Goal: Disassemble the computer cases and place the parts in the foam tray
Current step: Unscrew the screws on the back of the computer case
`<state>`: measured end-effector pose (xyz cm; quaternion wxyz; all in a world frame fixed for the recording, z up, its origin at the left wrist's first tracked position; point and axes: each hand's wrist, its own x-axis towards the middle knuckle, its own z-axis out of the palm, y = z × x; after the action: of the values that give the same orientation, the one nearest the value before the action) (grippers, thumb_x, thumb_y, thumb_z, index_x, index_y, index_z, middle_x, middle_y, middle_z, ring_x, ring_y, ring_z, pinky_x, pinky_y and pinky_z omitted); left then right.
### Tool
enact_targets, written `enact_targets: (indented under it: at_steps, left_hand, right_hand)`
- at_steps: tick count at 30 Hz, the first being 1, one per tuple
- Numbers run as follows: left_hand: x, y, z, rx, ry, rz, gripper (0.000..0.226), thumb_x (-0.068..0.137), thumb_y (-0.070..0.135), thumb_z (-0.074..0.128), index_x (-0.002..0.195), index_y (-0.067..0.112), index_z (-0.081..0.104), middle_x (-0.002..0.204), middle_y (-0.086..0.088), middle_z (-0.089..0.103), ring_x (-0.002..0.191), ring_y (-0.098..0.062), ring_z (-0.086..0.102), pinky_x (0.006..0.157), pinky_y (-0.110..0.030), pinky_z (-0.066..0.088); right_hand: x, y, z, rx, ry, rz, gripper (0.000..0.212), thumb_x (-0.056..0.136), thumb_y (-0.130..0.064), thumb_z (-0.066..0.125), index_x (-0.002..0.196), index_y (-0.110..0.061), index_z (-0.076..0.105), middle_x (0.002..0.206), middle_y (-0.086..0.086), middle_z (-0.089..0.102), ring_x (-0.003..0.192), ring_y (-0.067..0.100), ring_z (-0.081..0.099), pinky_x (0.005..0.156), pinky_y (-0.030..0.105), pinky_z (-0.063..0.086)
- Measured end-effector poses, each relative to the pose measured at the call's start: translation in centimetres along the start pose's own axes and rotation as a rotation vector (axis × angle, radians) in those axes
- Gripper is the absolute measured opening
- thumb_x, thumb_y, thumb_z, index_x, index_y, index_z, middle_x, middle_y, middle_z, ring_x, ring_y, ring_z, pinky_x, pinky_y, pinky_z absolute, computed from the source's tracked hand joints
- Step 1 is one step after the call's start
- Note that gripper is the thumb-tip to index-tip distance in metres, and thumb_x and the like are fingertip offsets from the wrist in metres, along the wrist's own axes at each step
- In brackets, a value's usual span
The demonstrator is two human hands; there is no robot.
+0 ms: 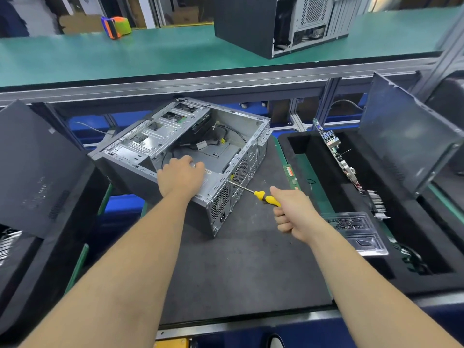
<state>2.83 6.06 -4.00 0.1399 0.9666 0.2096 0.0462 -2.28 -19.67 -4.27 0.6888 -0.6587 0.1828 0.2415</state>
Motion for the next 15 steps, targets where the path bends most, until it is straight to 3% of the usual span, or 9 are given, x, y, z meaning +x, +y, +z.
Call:
enact_targets:
  at_steps: [3,8,12,15]
  left_hand:
    - [0.2,0.0,0.0,-0.015,0.005,-0.003,0.048,0.095,0.041,0.037,0.135,0.026,0.061,0.131,-0.012,0.061,0.120,-0.035,0.055,0.102,-0.045,0.036]
    - [0.1,0.0,0.3,0.002,0.014,0.004,0.047,0.095,0.040,0.036,0.132,0.025,0.062,0.125,-0.012,0.064,0.116,-0.035,0.057,0.099,-0.044,0.037]
    - [0.2,-0.1,0.2,0.015,0.022,0.004,0.046,0.096,0.039,0.035,0.130,0.024,0.063,0.124,-0.014,0.064,0.114,-0.035,0.058,0.097,-0.044,0.037]
    - [0.1,-0.1,0.3,0.016,0.032,0.007,0.045,0.096,0.038,0.036,0.128,0.023,0.064,0.123,-0.015,0.064,0.113,-0.035,0.057,0.095,-0.044,0.037]
  right_hand:
    - [0.1,-0.2,0.1,-0.158,0.065,-0.205,0.035,0.103,-0.037,0.048,0.080,-0.013,0.056,0.047,-0.009,0.029,0.041,0.011,0.019,0.044,0.019,0.016]
    - [-0.1,0.6,0.1,-0.255,0.122,-0.332,0.038,0.104,-0.032,0.047,0.073,-0.012,0.047,0.047,-0.007,0.028,0.044,0.015,0.020,0.046,0.022,0.018]
    - [-0.4,-0.2,0.0,-0.688,0.242,-0.586,0.047,0.103,-0.029,0.047,0.062,-0.010,0.034,0.055,-0.003,0.029,0.052,0.015,0.024,0.052,0.032,0.020]
    - [-0.4,-0.7,-0.2,-0.750,0.226,-0.658,0.045,0.101,-0.023,0.049,0.058,-0.015,0.035,0.052,-0.005,0.031,0.053,0.012,0.026,0.053,0.032,0.019]
